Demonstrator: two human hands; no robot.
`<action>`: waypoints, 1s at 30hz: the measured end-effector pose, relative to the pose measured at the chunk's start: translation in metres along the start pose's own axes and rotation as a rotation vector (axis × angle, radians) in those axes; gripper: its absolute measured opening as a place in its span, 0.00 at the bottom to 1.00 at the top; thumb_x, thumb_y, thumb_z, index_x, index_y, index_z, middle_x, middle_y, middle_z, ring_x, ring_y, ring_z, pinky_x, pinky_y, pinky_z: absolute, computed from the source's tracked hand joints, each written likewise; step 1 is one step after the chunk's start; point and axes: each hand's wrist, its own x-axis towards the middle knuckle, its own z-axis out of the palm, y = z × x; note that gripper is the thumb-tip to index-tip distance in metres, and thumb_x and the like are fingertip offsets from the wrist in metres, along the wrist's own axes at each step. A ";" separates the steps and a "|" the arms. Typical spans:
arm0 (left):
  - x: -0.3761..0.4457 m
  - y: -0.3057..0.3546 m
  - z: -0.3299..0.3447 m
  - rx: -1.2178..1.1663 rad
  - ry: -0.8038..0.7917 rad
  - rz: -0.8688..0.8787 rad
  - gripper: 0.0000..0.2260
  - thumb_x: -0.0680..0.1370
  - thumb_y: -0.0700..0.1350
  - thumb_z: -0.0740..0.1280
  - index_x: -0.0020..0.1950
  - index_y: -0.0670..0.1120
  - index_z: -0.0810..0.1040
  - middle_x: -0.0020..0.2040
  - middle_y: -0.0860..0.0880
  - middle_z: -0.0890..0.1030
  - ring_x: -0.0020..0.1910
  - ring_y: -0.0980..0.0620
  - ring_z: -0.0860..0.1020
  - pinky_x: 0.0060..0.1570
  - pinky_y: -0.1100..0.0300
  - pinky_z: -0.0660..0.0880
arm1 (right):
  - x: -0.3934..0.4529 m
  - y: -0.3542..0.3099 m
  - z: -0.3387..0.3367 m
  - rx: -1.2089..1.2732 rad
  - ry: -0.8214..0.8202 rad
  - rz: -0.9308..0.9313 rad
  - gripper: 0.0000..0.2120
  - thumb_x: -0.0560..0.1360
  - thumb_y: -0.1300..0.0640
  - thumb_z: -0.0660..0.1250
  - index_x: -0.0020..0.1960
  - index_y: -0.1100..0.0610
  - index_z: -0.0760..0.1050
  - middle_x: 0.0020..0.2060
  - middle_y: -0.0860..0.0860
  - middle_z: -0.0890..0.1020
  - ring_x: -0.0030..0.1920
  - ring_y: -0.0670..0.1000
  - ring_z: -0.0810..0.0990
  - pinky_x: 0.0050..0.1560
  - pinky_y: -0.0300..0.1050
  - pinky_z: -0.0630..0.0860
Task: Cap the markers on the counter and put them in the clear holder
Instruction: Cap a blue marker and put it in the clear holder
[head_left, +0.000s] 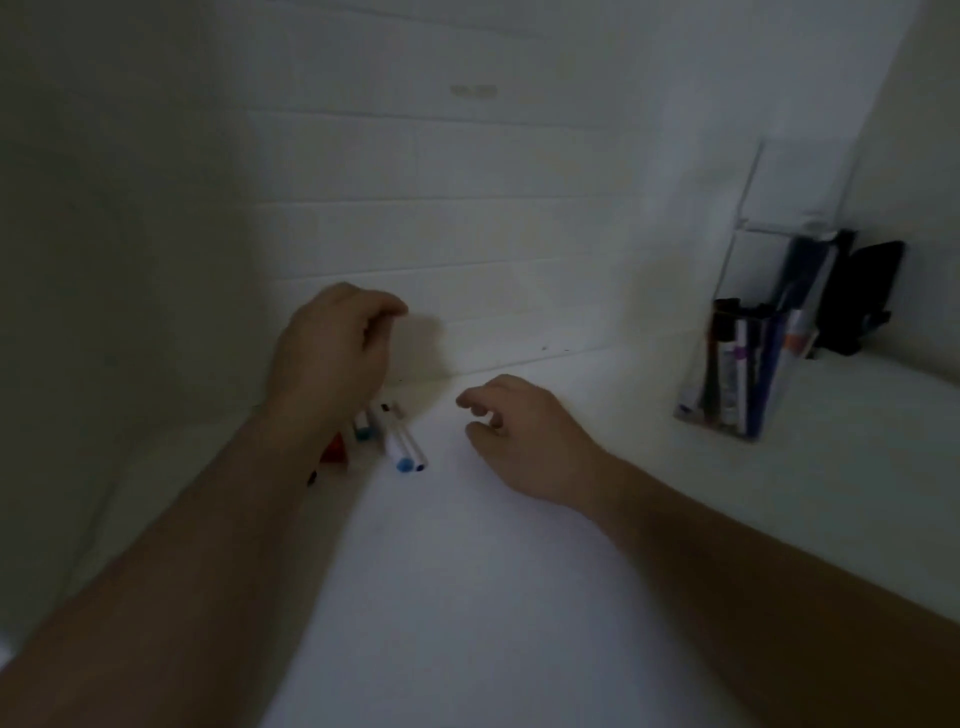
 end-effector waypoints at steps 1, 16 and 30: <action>0.002 -0.008 -0.003 0.014 0.033 -0.073 0.10 0.80 0.44 0.63 0.57 0.52 0.83 0.52 0.50 0.81 0.52 0.49 0.77 0.56 0.55 0.74 | 0.007 -0.009 0.007 0.013 -0.049 -0.011 0.16 0.79 0.55 0.64 0.66 0.51 0.77 0.57 0.49 0.78 0.47 0.45 0.74 0.56 0.40 0.72; -0.004 -0.018 0.022 0.138 -0.242 -0.185 0.13 0.78 0.42 0.62 0.54 0.56 0.84 0.56 0.49 0.81 0.56 0.45 0.78 0.58 0.50 0.76 | 0.032 -0.028 0.023 0.032 -0.238 -0.079 0.06 0.79 0.49 0.63 0.52 0.44 0.78 0.45 0.47 0.71 0.44 0.49 0.75 0.47 0.47 0.74; -0.008 -0.014 0.037 0.217 -0.343 -0.038 0.13 0.79 0.47 0.63 0.58 0.60 0.82 0.56 0.53 0.83 0.56 0.45 0.77 0.59 0.49 0.74 | -0.016 0.008 -0.028 -0.395 -0.283 -0.117 0.20 0.81 0.42 0.56 0.34 0.50 0.62 0.34 0.47 0.69 0.36 0.50 0.71 0.38 0.48 0.71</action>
